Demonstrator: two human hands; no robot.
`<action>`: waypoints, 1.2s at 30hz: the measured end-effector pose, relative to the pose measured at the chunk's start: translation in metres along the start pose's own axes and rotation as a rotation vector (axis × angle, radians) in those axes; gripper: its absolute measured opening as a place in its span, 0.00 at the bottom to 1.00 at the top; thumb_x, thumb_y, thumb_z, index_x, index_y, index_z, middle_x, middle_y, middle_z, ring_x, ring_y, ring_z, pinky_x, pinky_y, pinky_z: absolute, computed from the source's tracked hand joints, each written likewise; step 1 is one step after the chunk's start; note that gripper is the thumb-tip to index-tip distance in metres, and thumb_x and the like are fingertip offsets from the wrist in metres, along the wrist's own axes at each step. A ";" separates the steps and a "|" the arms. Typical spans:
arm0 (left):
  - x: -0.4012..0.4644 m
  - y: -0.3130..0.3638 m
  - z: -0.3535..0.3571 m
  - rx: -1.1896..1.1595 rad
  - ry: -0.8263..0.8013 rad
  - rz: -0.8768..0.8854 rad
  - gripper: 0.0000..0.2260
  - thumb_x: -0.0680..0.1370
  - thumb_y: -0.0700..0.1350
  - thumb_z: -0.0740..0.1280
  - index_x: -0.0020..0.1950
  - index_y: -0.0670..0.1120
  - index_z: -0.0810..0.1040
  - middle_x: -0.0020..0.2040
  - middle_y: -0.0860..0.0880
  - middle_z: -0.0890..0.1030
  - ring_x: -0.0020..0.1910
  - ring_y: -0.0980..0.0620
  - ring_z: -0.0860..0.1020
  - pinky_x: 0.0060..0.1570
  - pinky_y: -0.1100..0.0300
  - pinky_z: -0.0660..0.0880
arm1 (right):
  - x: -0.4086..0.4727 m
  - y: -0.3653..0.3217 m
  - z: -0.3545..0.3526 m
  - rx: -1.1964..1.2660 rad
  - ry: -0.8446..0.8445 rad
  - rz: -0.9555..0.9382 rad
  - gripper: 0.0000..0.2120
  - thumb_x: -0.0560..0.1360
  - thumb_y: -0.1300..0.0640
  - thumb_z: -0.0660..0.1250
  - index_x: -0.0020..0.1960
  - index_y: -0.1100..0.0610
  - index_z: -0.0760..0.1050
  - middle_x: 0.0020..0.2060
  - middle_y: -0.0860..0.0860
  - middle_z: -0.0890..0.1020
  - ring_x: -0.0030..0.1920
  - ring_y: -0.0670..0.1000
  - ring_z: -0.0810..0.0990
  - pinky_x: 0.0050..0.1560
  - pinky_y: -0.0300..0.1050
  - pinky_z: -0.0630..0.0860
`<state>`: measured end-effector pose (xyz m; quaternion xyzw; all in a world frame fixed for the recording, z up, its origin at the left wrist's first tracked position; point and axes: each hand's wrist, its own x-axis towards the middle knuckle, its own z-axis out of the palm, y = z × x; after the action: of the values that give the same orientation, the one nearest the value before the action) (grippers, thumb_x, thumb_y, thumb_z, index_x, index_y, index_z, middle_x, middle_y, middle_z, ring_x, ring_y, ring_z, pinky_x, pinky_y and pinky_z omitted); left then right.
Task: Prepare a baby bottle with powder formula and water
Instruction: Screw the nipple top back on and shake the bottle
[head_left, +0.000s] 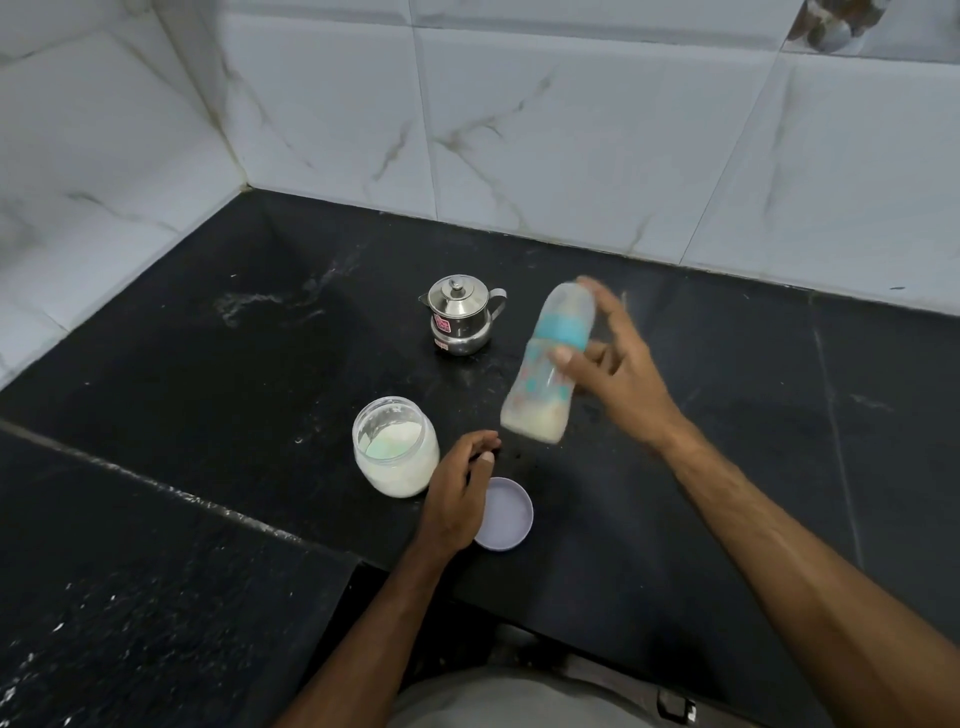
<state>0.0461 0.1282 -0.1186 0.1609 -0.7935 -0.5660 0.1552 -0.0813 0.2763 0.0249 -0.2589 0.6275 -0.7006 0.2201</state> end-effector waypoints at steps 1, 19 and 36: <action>-0.001 -0.001 0.000 -0.004 0.001 -0.010 0.14 0.78 0.46 0.58 0.61 0.47 0.75 0.56 0.53 0.80 0.57 0.60 0.77 0.57 0.67 0.72 | 0.004 -0.003 -0.002 0.060 0.104 -0.028 0.34 0.75 0.60 0.67 0.75 0.50 0.55 0.49 0.51 0.84 0.51 0.53 0.85 0.44 0.48 0.82; 0.001 -0.001 0.000 -0.011 -0.001 0.023 0.12 0.78 0.44 0.57 0.58 0.53 0.75 0.55 0.55 0.80 0.56 0.57 0.77 0.56 0.64 0.73 | -0.003 0.003 -0.001 -0.095 -0.153 0.045 0.35 0.75 0.62 0.69 0.75 0.48 0.55 0.54 0.57 0.83 0.53 0.55 0.84 0.49 0.50 0.82; 0.001 -0.001 0.002 0.006 0.004 0.015 0.13 0.78 0.44 0.57 0.59 0.50 0.75 0.55 0.54 0.80 0.56 0.60 0.77 0.55 0.67 0.72 | 0.003 -0.001 -0.001 -0.004 -0.025 -0.030 0.36 0.75 0.63 0.69 0.76 0.49 0.54 0.56 0.58 0.81 0.53 0.55 0.84 0.47 0.48 0.81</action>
<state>0.0450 0.1291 -0.1199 0.1563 -0.7961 -0.5622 0.1605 -0.0843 0.2751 0.0263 -0.2775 0.6223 -0.6990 0.2171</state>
